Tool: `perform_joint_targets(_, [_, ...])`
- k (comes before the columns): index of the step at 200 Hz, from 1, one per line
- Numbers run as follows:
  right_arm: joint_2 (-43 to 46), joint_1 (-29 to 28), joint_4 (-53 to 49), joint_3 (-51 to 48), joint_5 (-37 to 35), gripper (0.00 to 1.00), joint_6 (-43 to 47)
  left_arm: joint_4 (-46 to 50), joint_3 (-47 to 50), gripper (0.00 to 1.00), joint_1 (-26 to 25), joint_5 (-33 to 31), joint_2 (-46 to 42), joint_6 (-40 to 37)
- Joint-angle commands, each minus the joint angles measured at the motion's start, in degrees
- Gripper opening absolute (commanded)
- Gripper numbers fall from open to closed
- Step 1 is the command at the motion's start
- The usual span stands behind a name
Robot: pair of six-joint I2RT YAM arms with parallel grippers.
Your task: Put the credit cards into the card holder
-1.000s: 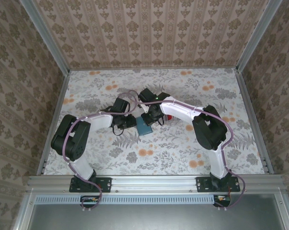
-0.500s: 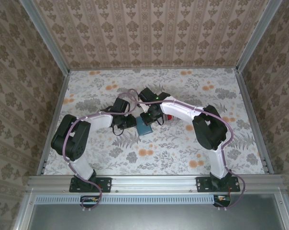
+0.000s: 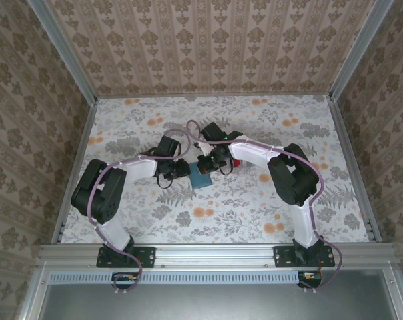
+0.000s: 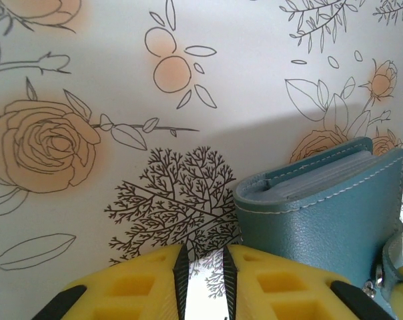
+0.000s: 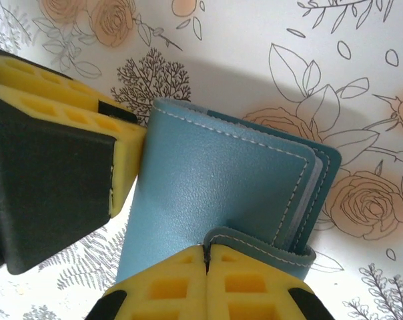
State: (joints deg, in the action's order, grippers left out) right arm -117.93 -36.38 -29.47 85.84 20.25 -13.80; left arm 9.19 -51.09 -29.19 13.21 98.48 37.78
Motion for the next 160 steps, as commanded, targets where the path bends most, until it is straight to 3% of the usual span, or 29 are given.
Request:
perform_joint_targets(1, [-1.23, -0.35, 3.97, -0.58, 5.92, 0.03, -1.82, -0.31, -0.37, 0.26, -0.52, 0.66, 1.89, 0.97])
perform_joint_targets(37, [-0.99, -0.27, 3.55, -0.85, 5.98, 0.03, -1.60, -0.14, -0.41, 0.26, -0.59, 0.50, 2.15, 0.89])
perform_joint_targets(79, [-0.91, -0.24, 0.76, -0.76, 0.80, 0.03, 0.08, -0.10, -0.11, 0.26, -0.60, 0.42, 1.98, 0.86])
perform_joint_targets(160, [0.75, 0.83, 2.40, -2.51, 4.03, 0.03, -0.50, 0.30, -0.22, 0.26, -0.60, 0.33, 2.08, 0.68])
